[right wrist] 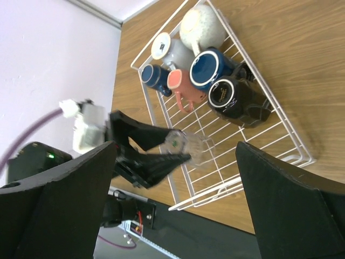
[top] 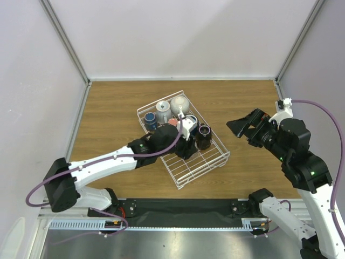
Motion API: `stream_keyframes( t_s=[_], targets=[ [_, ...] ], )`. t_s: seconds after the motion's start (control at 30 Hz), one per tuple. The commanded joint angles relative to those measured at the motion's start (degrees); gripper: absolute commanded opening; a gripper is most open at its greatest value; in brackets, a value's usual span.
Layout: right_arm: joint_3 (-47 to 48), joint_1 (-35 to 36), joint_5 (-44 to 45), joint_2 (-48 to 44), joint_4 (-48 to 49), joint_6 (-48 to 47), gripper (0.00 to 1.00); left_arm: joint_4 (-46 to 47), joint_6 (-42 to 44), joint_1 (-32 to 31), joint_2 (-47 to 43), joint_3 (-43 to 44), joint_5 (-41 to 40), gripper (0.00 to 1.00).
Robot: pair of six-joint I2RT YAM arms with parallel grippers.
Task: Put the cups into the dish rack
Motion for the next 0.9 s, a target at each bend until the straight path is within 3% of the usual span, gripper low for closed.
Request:
stream_keyframes(
  t_s=[0.0,0.17,0.43,0.87],
  targets=[
    [1.47,-1.62,-1.54,-0.52,-0.38,-1.46,1.00,4.91,3.85,-0.86,2.29,0.54,5.81,0.00],
    [2.09,-3.64,-1.89,-1.13,-1.44,-1.72,1.00,6.76,5.95,-2.00,6.93,0.80,8.28,0.00],
    [2.26,-4.52,-3.03,-1.22,-2.84,-1.72,1.00,4.13,8.06,-2.44,16.35,8.35,10.04,0.00],
    [3.49,-4.87,-2.59,-1.31,-5.13,-3.22,1.00,4.21,8.77,-2.44,22.68,13.98,11.19,0.00]
  ],
)
